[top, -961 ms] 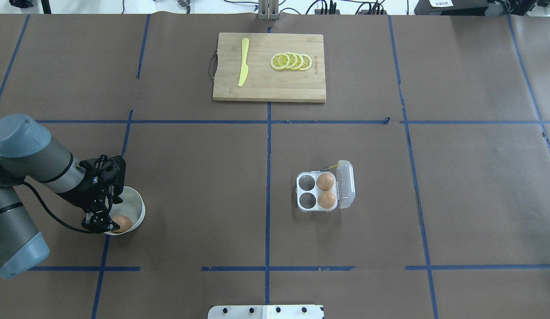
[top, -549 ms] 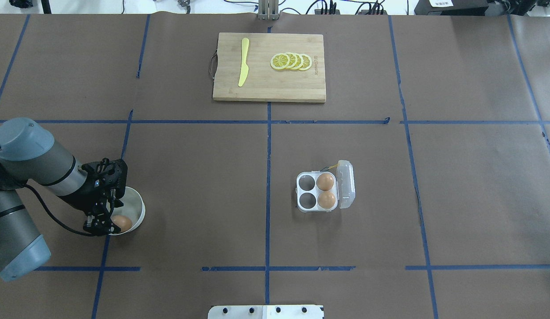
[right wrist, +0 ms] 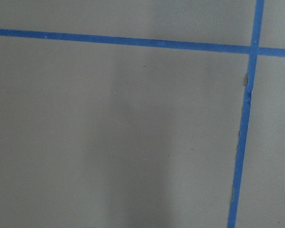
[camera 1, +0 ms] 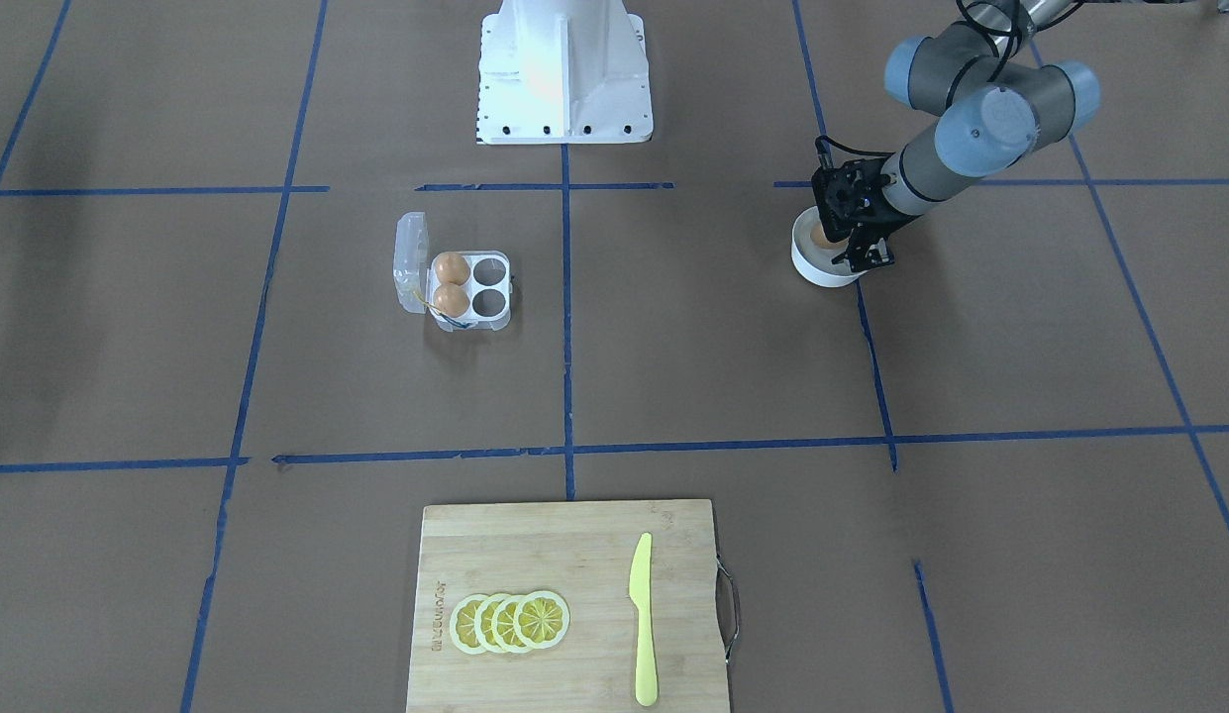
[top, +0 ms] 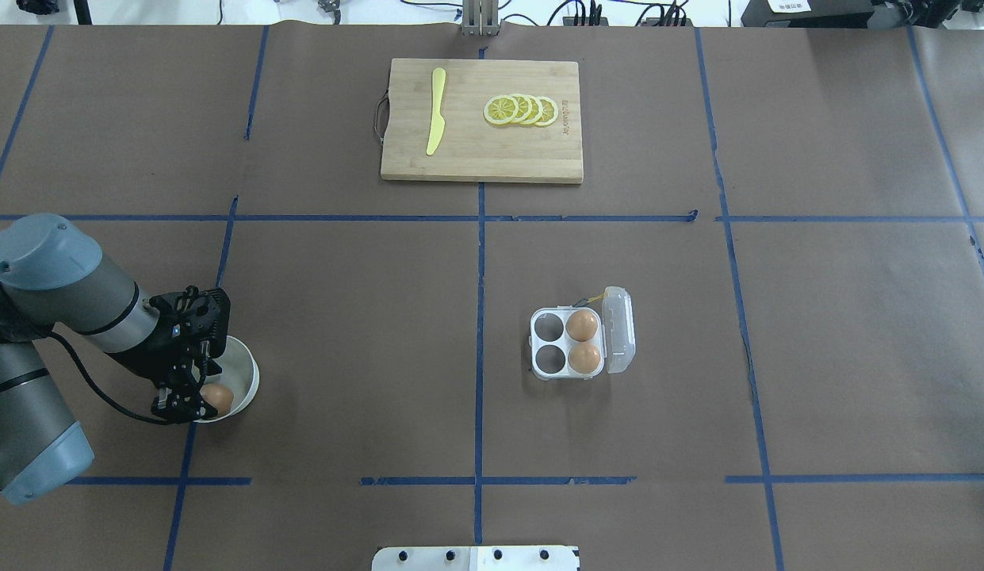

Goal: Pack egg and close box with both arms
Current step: 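Close the left gripper around the brown egg inside the bowl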

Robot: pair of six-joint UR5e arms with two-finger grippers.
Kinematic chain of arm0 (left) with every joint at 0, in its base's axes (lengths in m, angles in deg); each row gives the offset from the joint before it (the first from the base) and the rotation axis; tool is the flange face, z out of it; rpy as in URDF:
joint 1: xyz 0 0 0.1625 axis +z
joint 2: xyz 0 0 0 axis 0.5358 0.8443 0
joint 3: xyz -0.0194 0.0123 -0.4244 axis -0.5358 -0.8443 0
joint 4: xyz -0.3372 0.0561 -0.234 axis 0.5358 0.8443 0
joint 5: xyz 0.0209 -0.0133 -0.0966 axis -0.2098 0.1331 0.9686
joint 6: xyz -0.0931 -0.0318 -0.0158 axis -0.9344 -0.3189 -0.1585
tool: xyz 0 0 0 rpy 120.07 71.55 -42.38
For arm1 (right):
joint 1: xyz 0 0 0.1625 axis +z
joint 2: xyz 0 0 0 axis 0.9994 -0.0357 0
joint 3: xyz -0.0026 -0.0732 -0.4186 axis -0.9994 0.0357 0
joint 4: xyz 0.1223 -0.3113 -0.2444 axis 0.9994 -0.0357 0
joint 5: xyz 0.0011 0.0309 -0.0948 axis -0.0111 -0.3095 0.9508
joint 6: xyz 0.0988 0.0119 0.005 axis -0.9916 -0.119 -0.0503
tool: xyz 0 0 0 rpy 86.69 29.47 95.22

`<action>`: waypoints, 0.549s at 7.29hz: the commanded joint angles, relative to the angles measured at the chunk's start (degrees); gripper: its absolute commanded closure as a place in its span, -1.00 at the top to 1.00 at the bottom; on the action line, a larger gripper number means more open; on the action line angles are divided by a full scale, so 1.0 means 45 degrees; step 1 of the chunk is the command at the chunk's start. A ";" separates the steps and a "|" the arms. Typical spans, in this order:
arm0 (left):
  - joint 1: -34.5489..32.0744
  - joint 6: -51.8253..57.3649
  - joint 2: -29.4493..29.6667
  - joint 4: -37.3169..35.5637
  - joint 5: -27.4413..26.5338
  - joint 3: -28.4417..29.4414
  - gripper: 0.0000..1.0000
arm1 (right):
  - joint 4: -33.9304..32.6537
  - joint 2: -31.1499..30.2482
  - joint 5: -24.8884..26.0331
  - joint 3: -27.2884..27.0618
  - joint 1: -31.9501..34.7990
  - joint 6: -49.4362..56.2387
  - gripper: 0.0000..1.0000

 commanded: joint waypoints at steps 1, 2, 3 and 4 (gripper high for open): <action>0.0012 0.0010 0.0232 -0.0450 -0.0005 0.0118 0.25 | -0.0009 0.0014 0.0000 0.0000 0.0000 0.0000 1.00; 0.0012 0.0068 0.0600 -0.1382 -0.0063 0.0021 0.01 | -0.0009 0.0014 0.0000 0.0000 0.0000 0.0000 1.00; 0.0012 0.0108 0.0855 -0.2281 -0.0180 -0.0058 -0.36 | -0.0009 0.0014 0.0000 0.0000 0.0000 0.0000 1.00; -0.0007 0.0127 0.0858 -0.2329 -0.0336 -0.0097 -0.51 | -0.0009 0.0014 0.0000 0.0019 0.0000 0.0000 1.00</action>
